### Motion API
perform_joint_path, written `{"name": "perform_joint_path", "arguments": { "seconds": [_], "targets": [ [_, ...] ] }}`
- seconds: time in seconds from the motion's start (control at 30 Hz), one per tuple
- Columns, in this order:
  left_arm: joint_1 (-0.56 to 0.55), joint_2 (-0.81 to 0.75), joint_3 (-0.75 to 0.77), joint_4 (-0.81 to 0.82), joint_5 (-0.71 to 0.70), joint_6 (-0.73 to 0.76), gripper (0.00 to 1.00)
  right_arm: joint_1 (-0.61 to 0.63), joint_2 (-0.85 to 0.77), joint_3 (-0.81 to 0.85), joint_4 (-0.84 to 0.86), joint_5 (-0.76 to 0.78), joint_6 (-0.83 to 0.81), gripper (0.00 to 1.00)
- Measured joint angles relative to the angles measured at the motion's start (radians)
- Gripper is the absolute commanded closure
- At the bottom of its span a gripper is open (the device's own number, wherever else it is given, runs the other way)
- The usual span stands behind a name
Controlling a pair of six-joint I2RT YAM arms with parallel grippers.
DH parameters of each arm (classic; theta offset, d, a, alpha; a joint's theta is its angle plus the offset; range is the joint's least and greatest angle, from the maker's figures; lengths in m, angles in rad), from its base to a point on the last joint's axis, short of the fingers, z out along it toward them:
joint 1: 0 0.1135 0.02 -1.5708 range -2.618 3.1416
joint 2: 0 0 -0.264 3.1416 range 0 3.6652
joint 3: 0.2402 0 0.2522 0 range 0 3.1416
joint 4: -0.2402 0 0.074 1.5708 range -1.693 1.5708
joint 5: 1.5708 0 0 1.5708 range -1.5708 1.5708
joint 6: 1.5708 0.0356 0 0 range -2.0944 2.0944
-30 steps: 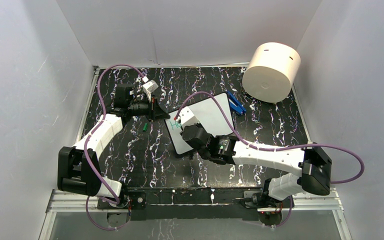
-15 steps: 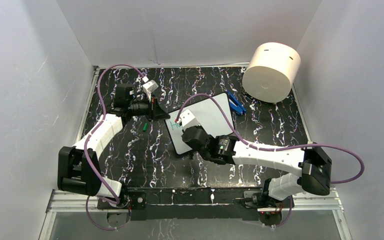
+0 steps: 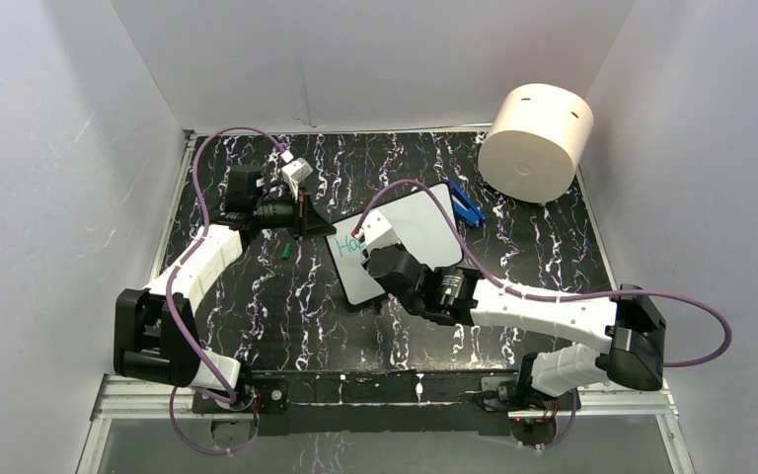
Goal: Write a sentence on the whiteboard
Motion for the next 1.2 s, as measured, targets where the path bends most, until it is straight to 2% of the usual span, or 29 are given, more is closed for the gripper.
{"name": "perform_joint_path", "arguments": {
  "seconds": [0.43,1.2],
  "targets": [
    [0.000,0.000,0.000,0.000,0.000,0.000,1.00,-0.001,0.002,0.000,0.098,0.034,-0.074,1.00],
    [0.000,0.001,0.000,0.000,0.002,0.000,1.00,-0.003,0.043,0.000,0.154,0.085,-0.111,1.00]
  ]
}}
